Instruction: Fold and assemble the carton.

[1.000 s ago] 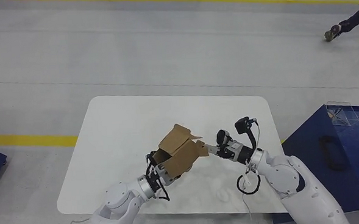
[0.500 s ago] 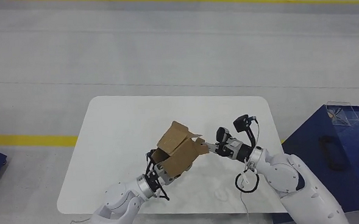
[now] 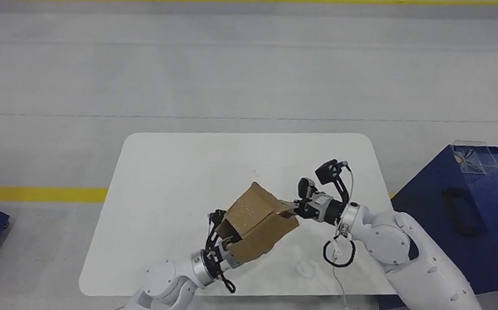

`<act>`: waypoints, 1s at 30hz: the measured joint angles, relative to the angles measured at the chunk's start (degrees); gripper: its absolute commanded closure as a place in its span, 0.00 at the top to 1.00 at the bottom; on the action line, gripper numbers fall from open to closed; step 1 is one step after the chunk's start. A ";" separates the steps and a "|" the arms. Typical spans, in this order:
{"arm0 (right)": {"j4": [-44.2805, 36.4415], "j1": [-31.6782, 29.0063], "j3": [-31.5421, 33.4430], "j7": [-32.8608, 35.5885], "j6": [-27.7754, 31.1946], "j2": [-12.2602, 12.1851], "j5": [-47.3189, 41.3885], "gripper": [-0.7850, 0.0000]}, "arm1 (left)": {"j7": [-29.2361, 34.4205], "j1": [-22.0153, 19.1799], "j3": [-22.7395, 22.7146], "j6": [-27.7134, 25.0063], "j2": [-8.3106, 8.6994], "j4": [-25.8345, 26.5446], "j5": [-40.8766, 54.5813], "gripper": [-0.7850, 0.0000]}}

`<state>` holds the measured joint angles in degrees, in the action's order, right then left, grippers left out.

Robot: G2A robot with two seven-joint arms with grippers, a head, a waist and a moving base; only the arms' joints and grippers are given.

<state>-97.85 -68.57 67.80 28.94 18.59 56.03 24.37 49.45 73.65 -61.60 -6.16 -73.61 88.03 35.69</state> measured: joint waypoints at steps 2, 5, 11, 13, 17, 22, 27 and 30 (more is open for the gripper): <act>-0.14 0.10 -0.37 -0.02 -0.26 0.13 0.34 1.00 | 0.48 0.21 0.01 -0.42 0.10 0.29 -0.83 0.00; -0.33 0.37 -0.89 0.08 -0.59 0.32 0.83 1.00 | 1.53 0.64 0.13 -1.39 0.26 0.72 -2.02 0.00; -0.48 0.65 -2.10 0.08 -1.20 0.75 1.73 1.00 | 3.80 1.34 0.17 -2.72 0.57 1.01 -3.01 0.00; -0.38 0.63 -2.03 -0.35 -1.10 0.84 1.61 1.00 | 3.69 1.42 -0.02 -2.86 0.60 0.79 -2.56 0.00; -0.62 -0.06 0.03 -1.57 -0.56 0.73 0.01 1.00 | 3.58 1.43 -0.06 -2.90 0.60 0.75 -2.48 0.00; -2.64 -2.32 5.04 -2.72 1.27 0.21 -4.04 1.00 | 1.31 1.55 -0.23 -3.89 0.74 1.18 -5.42 0.00; -7.06 -5.62 8.74 0.75 4.72 -0.42 -8.46 1.00 | -2.67 1.98 0.32 -6.11 0.94 1.81 -13.42 0.00; -8.43 -6.62 8.82 3.36 4.52 -0.61 -6.97 1.00 | -3.42 1.96 0.77 -6.09 0.94 1.79 -14.47 0.00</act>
<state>-106.29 -75.19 76.62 32.30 23.11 55.43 17.40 46.03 75.61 -60.83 -12.25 -72.67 89.82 21.22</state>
